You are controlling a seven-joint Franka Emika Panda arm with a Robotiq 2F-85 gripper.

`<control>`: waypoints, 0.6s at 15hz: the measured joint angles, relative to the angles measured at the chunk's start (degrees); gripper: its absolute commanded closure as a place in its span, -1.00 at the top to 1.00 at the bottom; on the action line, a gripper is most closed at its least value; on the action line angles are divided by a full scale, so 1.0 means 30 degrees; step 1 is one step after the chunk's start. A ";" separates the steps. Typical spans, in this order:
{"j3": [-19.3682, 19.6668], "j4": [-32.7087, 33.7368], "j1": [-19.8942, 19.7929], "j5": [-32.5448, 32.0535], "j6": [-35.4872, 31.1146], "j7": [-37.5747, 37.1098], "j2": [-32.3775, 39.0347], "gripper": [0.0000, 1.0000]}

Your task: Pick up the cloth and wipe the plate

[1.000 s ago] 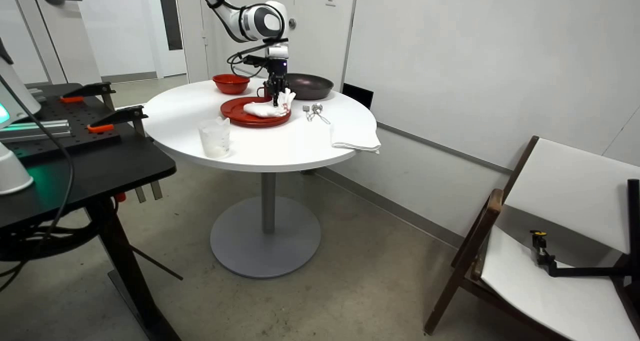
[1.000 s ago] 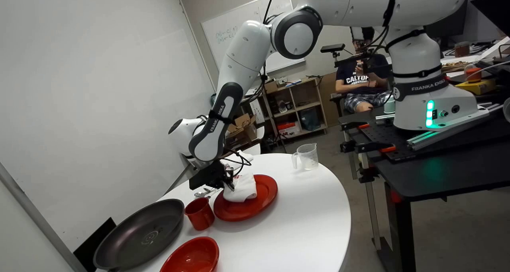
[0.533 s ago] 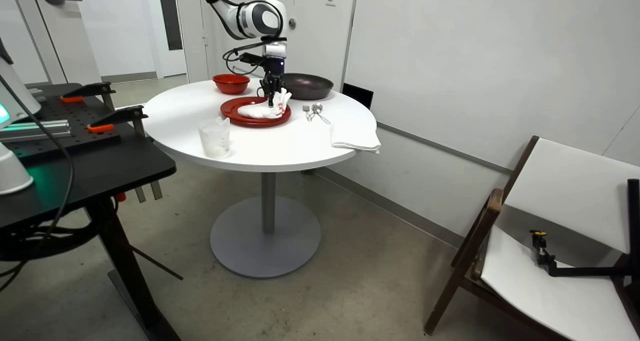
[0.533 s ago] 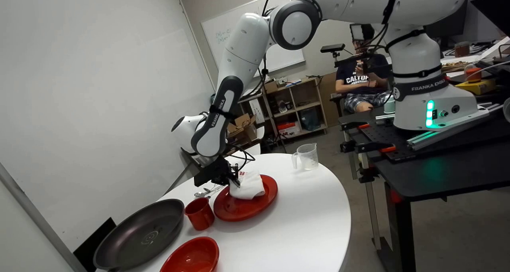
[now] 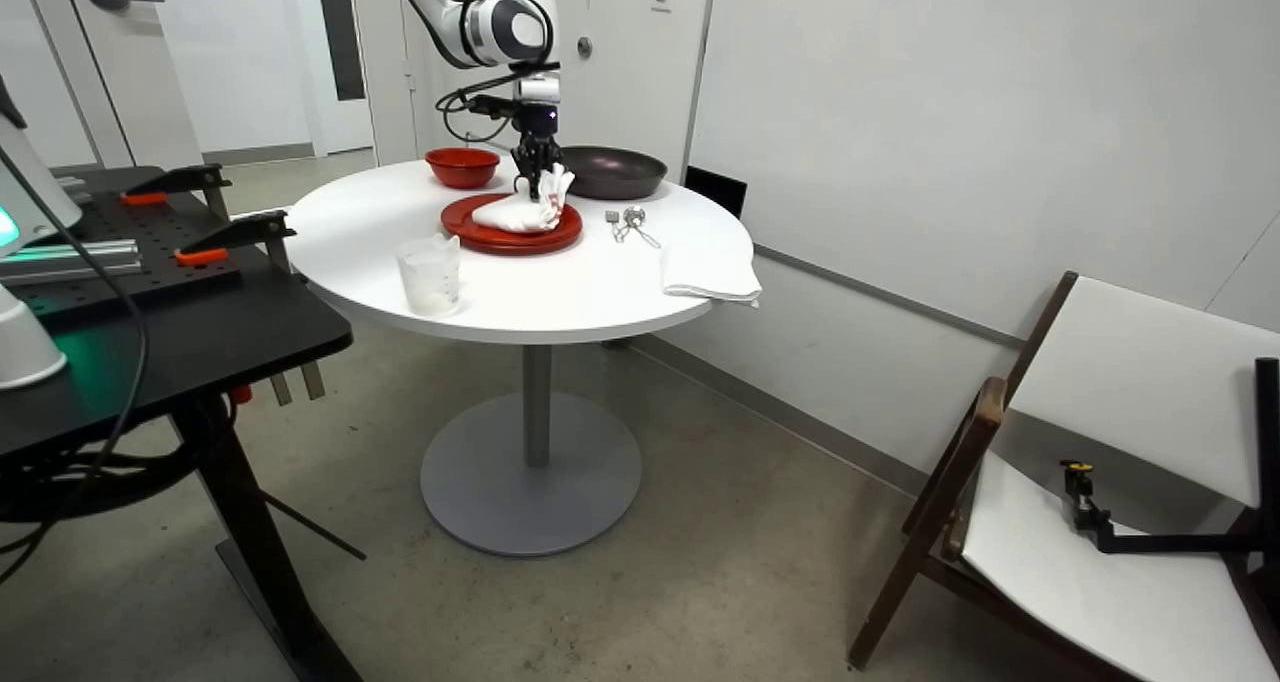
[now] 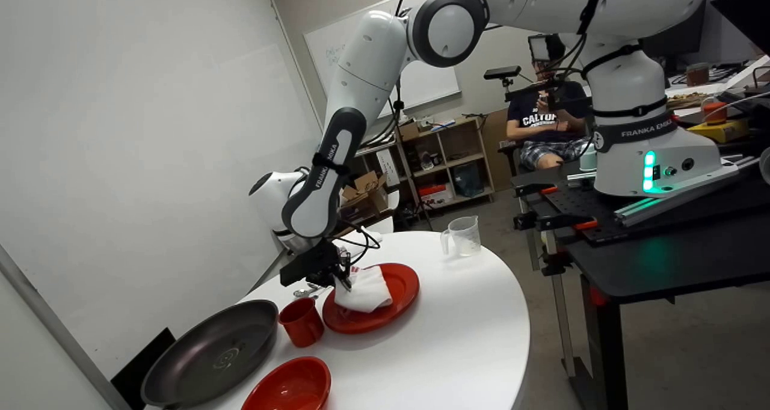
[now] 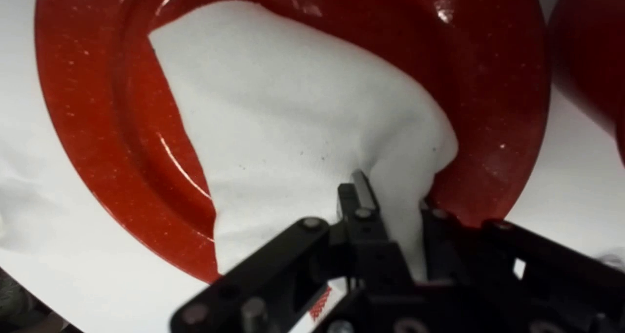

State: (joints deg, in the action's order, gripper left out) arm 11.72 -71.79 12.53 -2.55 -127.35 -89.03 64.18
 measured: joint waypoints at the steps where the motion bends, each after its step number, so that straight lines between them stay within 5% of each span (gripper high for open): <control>1: 0.0002 -0.0029 0.0083 -0.0100 -0.0279 0.0000 0.0001 -0.89; 9: 0.0139 -0.0085 0.0457 -0.0571 -0.1764 -0.0023 -0.0001 -0.89</control>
State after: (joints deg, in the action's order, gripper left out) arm 12.14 -72.04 13.90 -4.26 -132.64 -89.10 64.18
